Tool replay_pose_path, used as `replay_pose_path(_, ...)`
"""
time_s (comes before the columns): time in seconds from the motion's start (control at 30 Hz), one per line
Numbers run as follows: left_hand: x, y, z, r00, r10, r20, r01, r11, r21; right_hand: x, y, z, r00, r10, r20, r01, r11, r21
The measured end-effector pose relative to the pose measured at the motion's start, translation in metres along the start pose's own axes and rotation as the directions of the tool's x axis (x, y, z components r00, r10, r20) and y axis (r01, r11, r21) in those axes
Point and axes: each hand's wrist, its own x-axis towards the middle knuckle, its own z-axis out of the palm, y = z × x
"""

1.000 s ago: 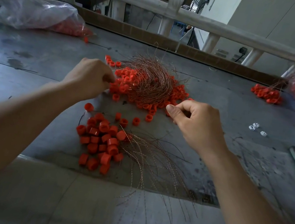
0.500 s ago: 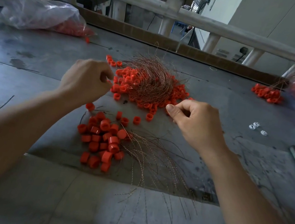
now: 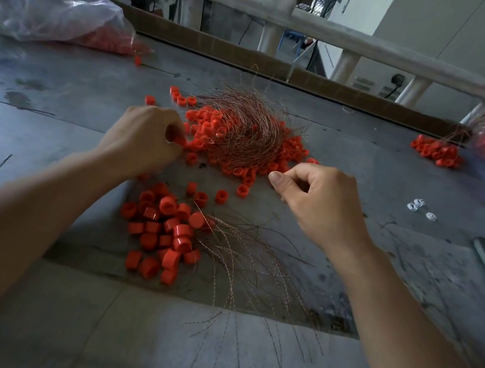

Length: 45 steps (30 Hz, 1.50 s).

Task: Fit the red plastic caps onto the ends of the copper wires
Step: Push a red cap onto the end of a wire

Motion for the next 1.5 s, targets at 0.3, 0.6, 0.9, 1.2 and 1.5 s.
replay_pose_path(0.3,-0.021,0.027,-0.069,0.959,-0.209,0.189,0.279,0.600,-0.750,0.001,0.003,0.001,0.999,0.029,0.024,-0.029,0.999,-0.019)
replay_pose_path(0.6,-0.057,0.049,-0.035,0.913,-0.047,0.404,0.401,0.273,-0.874,0.002,0.006,0.003,1.000,0.025,-0.003,-0.025,0.999,-0.024)
replay_pose_path(0.9,-0.052,0.044,-0.029,0.925,-0.077,0.372,0.379,0.282,-0.881,0.029,-0.020,0.020,0.984,-0.168,0.051,0.174,0.969,-0.177)
replay_pose_path(1.2,-0.051,0.044,-0.029,0.926,-0.043,0.375,0.372,0.268,-0.889,0.034,-0.017,0.033,0.984,-0.173,-0.037,0.166,0.975,-0.145)
replay_pose_path(1.5,-0.052,0.041,-0.028,0.920,0.002,0.393,0.373,0.309,-0.875,0.032,-0.012,0.006,0.983,-0.050,-0.178,0.071,0.991,0.115)
